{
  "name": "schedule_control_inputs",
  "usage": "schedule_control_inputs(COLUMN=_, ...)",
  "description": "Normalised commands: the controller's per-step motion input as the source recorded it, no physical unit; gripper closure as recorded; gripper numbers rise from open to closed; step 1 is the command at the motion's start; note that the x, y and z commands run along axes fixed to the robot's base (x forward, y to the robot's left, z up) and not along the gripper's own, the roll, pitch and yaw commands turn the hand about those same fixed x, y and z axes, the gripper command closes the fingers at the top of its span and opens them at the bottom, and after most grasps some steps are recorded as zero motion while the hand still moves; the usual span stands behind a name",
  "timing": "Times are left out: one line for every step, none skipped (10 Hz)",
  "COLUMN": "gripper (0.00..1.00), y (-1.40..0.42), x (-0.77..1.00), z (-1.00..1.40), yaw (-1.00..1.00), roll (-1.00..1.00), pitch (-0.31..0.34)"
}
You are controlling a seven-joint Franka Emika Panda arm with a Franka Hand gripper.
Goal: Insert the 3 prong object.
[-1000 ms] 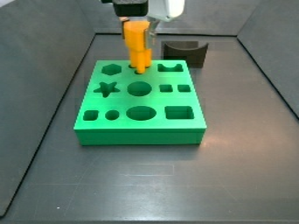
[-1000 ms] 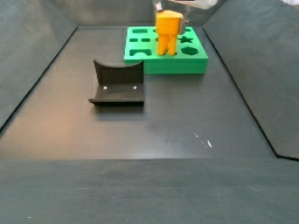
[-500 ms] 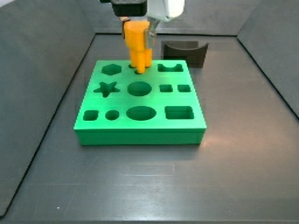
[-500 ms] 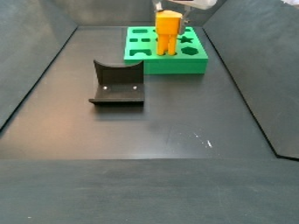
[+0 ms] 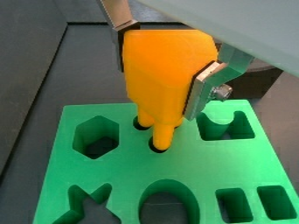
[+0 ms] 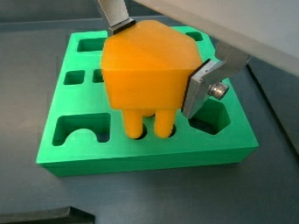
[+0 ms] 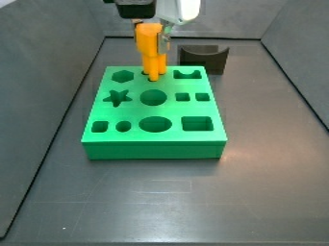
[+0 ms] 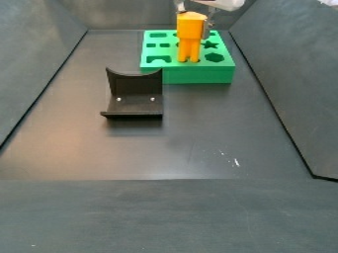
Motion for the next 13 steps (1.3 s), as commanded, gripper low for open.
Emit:
schedule_control_inputs(gripper=1.00, y=0.00, x=-0.19, z=-0.09, yaw=-0.07, roll=0.00, pitch=-0.034)
schedule_control_inputs(gripper=1.00, y=0.00, x=-0.16, z=-0.11, yaw=0.00, roll=0.00, pitch=-0.061)
schedule_control_inputs(gripper=1.00, y=0.00, x=0.01, z=-0.27, yaw=0.01, roll=0.00, pitch=-0.043)
schedule_control_inputs(gripper=1.00, y=0.00, x=0.23, z=-0.36, yaw=0.02, roll=-0.01, pitch=-0.063)
schedule_control_inputs(gripper=1.00, y=0.00, x=0.35, z=-0.40, yaw=0.00, roll=-0.01, pitch=-0.061)
schedule_control_inputs(gripper=1.00, y=0.00, x=0.24, z=-0.37, yaw=0.00, roll=0.00, pitch=-0.057)
schedule_control_inputs(gripper=1.00, y=0.01, x=0.01, z=-0.31, yaw=0.00, roll=0.04, pitch=0.000)
schedule_control_inputs(gripper=1.00, y=0.08, x=0.00, z=-0.32, yaw=0.00, roll=0.11, pitch=0.000)
schedule_control_inputs(gripper=1.00, y=0.10, x=0.00, z=-0.32, yaw=0.00, roll=0.13, pitch=0.000)
schedule_control_inputs(gripper=1.00, y=0.08, x=0.00, z=-0.28, yaw=0.00, roll=0.12, pitch=0.000)
schedule_control_inputs(gripper=1.00, y=0.04, x=0.00, z=-0.29, yaw=0.00, roll=0.14, pitch=0.020)
schedule_control_inputs(gripper=1.00, y=0.01, x=0.00, z=-0.37, yaw=0.00, roll=0.11, pitch=0.000)
schedule_control_inputs(gripper=1.00, y=0.00, x=0.00, z=-0.37, yaw=-0.01, roll=0.10, pitch=0.000)
